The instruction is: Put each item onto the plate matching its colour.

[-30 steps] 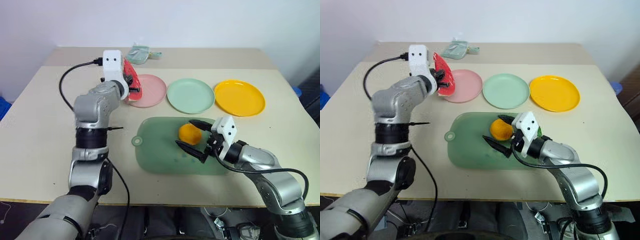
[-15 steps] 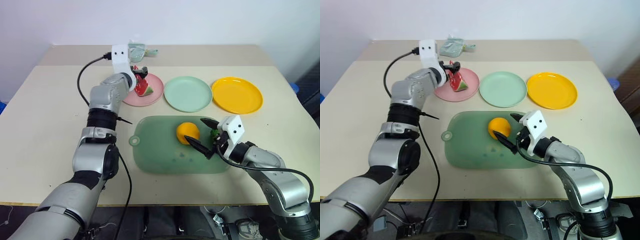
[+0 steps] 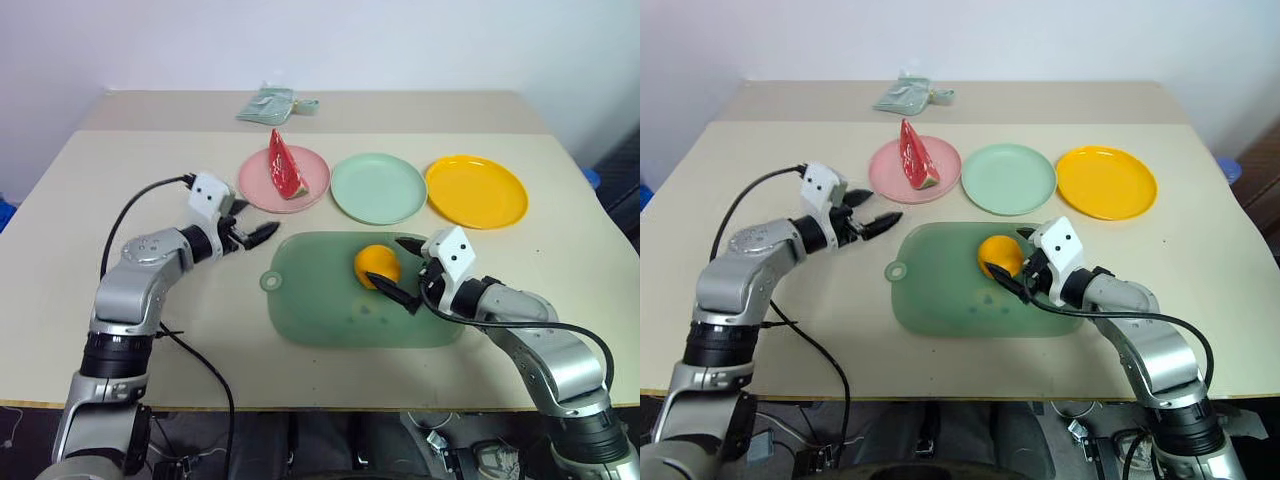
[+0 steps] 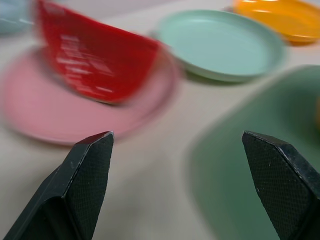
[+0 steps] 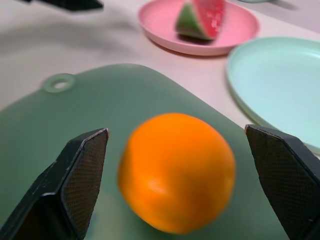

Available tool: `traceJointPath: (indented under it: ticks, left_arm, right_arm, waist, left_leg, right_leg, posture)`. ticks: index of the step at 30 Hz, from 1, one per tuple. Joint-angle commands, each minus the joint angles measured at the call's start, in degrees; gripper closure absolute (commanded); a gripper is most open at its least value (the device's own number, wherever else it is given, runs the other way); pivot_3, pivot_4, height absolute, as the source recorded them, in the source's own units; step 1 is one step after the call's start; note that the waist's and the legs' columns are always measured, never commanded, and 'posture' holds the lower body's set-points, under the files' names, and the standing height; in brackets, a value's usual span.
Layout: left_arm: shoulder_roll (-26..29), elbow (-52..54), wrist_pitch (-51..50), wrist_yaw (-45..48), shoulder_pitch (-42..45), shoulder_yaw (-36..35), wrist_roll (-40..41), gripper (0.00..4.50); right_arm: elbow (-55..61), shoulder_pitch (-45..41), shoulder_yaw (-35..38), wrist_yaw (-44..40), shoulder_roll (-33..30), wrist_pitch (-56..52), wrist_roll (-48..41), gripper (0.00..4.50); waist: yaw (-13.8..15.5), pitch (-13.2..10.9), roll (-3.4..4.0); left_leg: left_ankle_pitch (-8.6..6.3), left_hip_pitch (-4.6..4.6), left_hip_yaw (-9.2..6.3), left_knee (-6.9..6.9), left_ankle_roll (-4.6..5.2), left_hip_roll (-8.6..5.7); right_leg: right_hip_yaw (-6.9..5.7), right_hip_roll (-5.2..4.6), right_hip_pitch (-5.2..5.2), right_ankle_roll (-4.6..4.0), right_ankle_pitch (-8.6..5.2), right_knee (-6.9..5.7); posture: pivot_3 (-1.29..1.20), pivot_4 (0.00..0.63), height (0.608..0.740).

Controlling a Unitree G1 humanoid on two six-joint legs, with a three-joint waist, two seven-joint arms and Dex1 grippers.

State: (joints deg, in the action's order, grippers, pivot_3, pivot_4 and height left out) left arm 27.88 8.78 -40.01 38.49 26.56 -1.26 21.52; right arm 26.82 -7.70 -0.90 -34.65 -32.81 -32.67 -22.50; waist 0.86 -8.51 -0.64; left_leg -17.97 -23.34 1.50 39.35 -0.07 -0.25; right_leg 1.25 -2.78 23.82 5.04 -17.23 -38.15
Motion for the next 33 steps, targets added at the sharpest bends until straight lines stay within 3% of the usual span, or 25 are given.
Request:
traceJointPath:
  ticks: [1,8,22,23,25,27,33]
  left_arm:
    - [-1.63,5.72,-2.71,0.82,0.51,2.38,3.16,0.15]
    - [-1.97,8.1,1.84,2.39,-0.66,8.13,0.52,0.15]
    - [4.93,6.15,7.55,2.95,-6.77,5.66,-2.6,0.15]
    - [4.85,6.27,7.45,2.72,-6.94,5.41,-2.5,0.0]
    - [4.66,6.49,7.33,2.41,-7.23,4.89,-2.32,0.0]
    - [4.7,6.59,7.35,2.17,-7.62,4.52,-2.25,0.0]
    - [5.45,6.95,7.64,2.06,-9.55,3.79,-2.62,0.0]
  right_arm:
    - [3.06,-0.05,3.5,-2.33,-1.72,0.12,-2.88,0.0]
    - [-0.21,-1.16,0.27,-1.5,-2.54,0.77,1.9,0.0]
    - [-4.77,-1.31,-2.67,-1.08,-0.06,1.04,4.66,0.0]
    - [-4.92,-1.29,-2.62,-1.1,-0.08,1.32,4.84,0.55]
    - [-5.21,-1.42,-2.49,-0.7,-0.05,2.29,5.54,1.23]
    - [-5.11,-1.72,-2.29,-0.85,-0.09,2.48,5.38,1.69]
    - [-4.63,-5.67,0.54,-0.13,0.46,2.75,4.19,1.82]
  waist:
    - [-0.13,0.0,0.0]
    - [-0.69,0.01,0.02]
    - [-0.24,0.01,0.03]
    - [-0.24,0.01,0.03]
    - [-0.3,0.02,0.02]
    - [-0.31,0.02,0.03]
    - [-0.36,0.01,0.03]
  left_leg:
    - [-0.04,0.0,0.0,0.02,0.07,0.0]
    - [-0.02,0.06,0.0,0.02,0.05,0.03]
    - [-0.04,0.08,0.0,0.03,0.09,0.03]
    - [-0.04,0.08,0.0,0.04,0.09,0.03]
    - [-0.04,0.09,0.0,0.04,0.09,0.03]
    - [-0.04,0.09,0.0,0.04,0.1,0.03]
    - [-0.04,0.09,0.0,0.04,0.1,0.03]
  right_leg:
    - [0.0,0.0,-0.02,0.0,0.0,0.01]
    - [0.02,0.09,-0.03,0.0,0.0,-0.03]
    - [0.01,0.06,-0.07,0.0,0.0,-0.01]
    - [0.01,0.06,-0.07,0.0,0.0,-0.01]
    - [0.01,0.06,-0.08,0.0,0.0,-0.01]
    - [0.01,0.06,-0.09,0.0,0.0,-0.01]
    - [0.01,0.06,-0.08,0.0,0.0,-0.02]
  posture:
    - [0.0,0.15,0.74]
    - [0.0,0.15,0.74]
    - [0.0,0.15,0.74]
    - [0.0,0.15,0.74]
    - [0.0,0.15,0.74]
    - [0.0,0.15,0.74]
    - [0.0,0.15,0.74]
